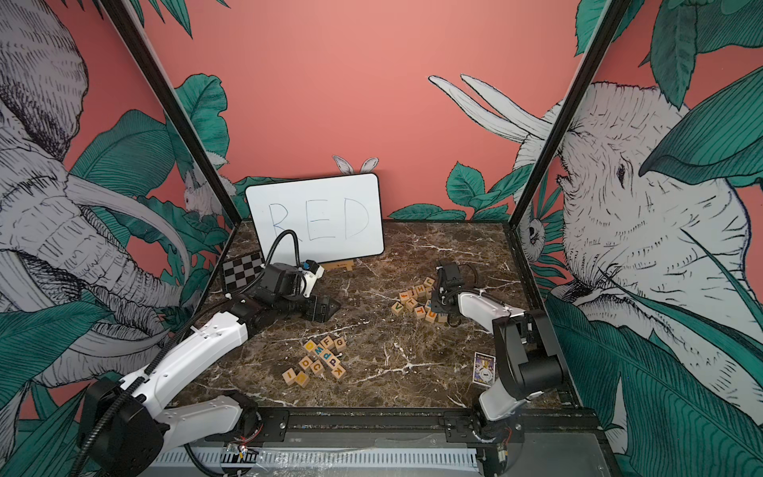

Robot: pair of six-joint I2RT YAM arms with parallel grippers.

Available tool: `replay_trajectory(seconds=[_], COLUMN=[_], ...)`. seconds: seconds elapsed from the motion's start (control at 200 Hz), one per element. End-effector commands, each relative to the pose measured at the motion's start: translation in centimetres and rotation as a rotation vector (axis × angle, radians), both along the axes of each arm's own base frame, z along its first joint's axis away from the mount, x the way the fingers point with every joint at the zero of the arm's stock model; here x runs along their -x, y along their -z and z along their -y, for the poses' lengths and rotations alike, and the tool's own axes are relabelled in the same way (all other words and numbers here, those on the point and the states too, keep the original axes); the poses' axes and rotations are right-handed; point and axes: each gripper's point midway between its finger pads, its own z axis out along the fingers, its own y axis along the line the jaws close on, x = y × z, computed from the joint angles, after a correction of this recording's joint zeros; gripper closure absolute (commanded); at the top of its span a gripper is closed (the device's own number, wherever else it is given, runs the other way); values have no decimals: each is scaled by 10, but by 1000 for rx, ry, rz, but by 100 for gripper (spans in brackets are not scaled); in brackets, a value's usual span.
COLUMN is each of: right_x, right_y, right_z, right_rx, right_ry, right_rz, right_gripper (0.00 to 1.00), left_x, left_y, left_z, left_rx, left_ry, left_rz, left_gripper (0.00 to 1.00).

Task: Assemble the uppercase word "red" with letter blocks
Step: Pick up the letter block from the center of the board.

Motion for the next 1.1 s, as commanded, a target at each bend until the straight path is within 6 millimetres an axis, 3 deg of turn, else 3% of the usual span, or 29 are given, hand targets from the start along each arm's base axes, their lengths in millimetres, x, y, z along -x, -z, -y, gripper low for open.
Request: replay_trajectory(seconds=[0.0, 0.48, 0.505, 0.7, 1.035, 1.05, 1.095], right_x=[-4, -4, -3, -2, -1, -3, -3], right_y=[-4, -5, 3, 7, 4, -6, -10], right_z=[-1, 0, 1, 0, 2, 2, 2], right_rx=[8, 13, 20, 21, 24, 17, 13], right_ry=[11, 14, 14, 14, 21, 22, 24], right_rz=[4, 2, -22, -35, -15, 14, 30], right_gripper=[64, 64, 64, 66, 76, 76, 76], left_x=[0, -1, -1, -1, -1, -1, -1], left_y=[-12, -13, -13, -13, -13, -13, -12], left_z=[-2, -3, -3, -3, -3, -3, -4], left_rx=[2, -2, 0, -3, -5, -4, -6], left_ry=[4, 1, 3, 2, 1, 2, 1], left_rz=[36, 44, 45, 44, 46, 47, 46], left_gripper=[11, 11, 11, 11, 11, 11, 11])
